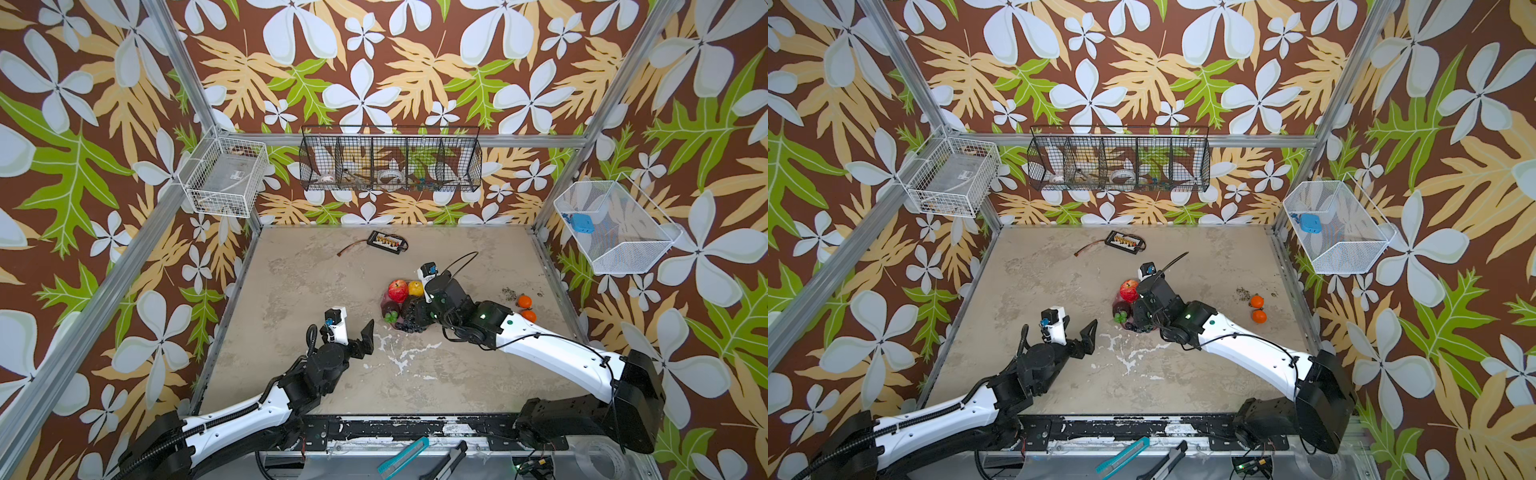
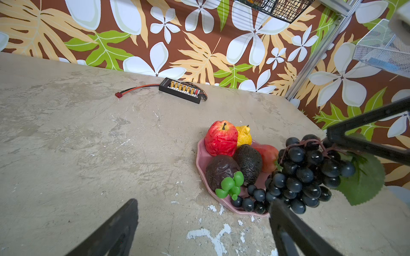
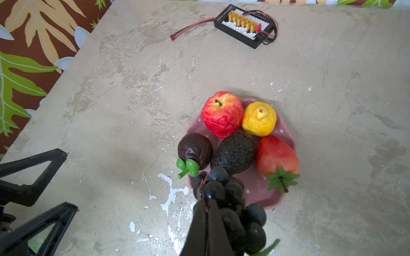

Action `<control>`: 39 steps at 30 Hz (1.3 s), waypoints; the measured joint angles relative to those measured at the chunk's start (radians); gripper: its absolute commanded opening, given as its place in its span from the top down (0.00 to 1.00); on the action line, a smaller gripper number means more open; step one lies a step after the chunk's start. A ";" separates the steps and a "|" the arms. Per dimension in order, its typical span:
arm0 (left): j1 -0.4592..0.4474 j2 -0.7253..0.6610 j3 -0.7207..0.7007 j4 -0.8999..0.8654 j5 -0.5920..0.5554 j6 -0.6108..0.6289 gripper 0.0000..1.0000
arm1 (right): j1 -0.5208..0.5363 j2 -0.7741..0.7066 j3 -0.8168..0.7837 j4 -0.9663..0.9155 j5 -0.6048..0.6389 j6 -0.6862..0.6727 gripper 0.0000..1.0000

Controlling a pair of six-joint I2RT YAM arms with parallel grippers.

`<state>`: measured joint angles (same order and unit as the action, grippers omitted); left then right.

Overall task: Arrange fruit in a fruit bowl
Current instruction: Place the fruits in the fruit bowl.

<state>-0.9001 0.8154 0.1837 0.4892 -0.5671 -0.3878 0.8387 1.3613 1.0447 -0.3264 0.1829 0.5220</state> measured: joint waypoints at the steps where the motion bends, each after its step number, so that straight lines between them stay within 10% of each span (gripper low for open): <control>1: 0.000 0.001 0.000 0.000 0.000 0.000 0.07 | -0.003 0.000 -0.005 0.000 0.000 0.000 1.00; 39: 0.000 0.002 0.000 0.000 0.001 0.000 0.07 | -0.092 0.257 0.122 -0.049 0.061 -0.055 0.97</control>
<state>-0.9001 0.8177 0.1837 0.4892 -0.5659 -0.3882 0.7471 1.6188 1.1667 -0.3752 0.2443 0.4675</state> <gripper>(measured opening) 0.929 0.049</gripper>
